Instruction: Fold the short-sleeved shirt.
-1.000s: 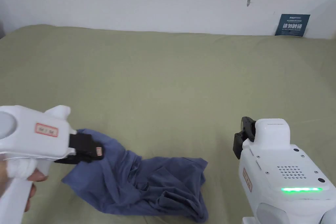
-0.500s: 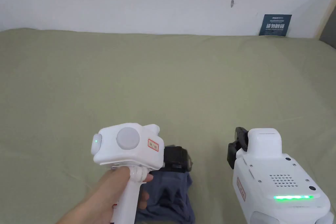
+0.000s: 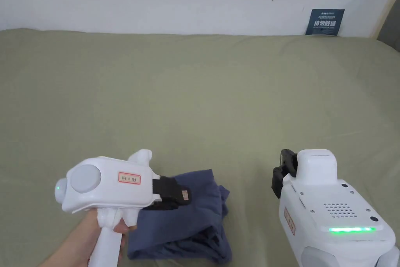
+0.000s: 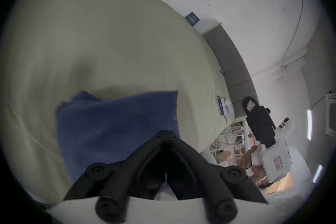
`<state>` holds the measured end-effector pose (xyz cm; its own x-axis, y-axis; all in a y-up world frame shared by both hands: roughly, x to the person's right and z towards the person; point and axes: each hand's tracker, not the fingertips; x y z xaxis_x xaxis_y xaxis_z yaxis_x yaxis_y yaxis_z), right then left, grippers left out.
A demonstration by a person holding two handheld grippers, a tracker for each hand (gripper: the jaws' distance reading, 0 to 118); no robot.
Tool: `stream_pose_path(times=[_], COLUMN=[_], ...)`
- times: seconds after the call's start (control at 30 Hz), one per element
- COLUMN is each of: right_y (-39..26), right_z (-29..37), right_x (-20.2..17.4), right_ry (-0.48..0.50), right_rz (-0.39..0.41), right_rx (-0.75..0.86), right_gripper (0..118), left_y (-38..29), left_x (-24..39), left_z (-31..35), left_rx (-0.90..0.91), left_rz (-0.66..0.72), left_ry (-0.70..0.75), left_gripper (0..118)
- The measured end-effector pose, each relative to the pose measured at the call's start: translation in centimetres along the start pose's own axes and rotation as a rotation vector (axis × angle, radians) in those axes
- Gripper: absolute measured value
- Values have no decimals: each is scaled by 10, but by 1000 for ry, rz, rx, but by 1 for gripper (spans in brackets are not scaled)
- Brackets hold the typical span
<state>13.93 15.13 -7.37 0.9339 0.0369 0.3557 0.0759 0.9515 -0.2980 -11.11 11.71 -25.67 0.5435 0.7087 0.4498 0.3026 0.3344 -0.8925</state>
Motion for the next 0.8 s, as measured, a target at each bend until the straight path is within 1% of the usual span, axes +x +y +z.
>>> stream_pose_path(times=[0.03,0.13,0.17,0.23,0.27,0.3,0.37,0.4,0.47,0.5,0.57,0.6,0.63,0.67,0.73,0.77,0.8], right_y=[-1,-3,-4,-6,-7,-8,-10,-11,-12,-13,-13,-13,-12,-13,-22,-27,-36], right_z=[0,1,1,2,3,3,3,3,4,4,1,-2,-9,-17,-41,-53,-68], right_x=[0,-2,-2,-1,-1,-1,-1,-2,-5,-7,-14,-18,-22,-25,-31,-33,-35], right_ry=[2,4,4,11,11,11,19,24,46,76,184,270,388,496,682,770,833], right_rz=[3,21,24,26,29,37,44,44,36,25,-14,-49,-99,-161,-326,-401,-498], right_rx=[-3,-13,-17,-25,-28,-32,-43,-48,-62,-77,-123,-162,-218,-285,-430,-487,-541], right_gripper=[0,0,0,0,0,0,0,0,0,0,0,0,0,0,0,0,0], left_y=[-5,-13,-13,-17,-19,-21,-20,-19,-17,-14,-10,-9,-7,-6,-6,-10,-12], left_x=[0,-11,-16,-26,-30,-33,-35,-33,-26,-22,-20,-20,-20,-21,-26,-24,-27], left_z=[-12,-44,-53,-65,-67,-66,-60,-56,-42,-32,-6,10,26,40,65,74,82], left_rx=[-59,-131,-84,-106,-102,-107,-100,-101,-79,-67,-24,2,43,73,111,129,128], left_rz=[76,93,19,53,72,100,114,116,77,47,25,14,2,-4,-25,-33,-41], left_ry=[-75,-142,-87,-84,-104,-128,-129,-132,-106,-94,-89,-78,-48,-17,84,112,152], left_gripper=[1,1,1,1,1,1,1,1,1,1,1,1,1,1,1,1,1])
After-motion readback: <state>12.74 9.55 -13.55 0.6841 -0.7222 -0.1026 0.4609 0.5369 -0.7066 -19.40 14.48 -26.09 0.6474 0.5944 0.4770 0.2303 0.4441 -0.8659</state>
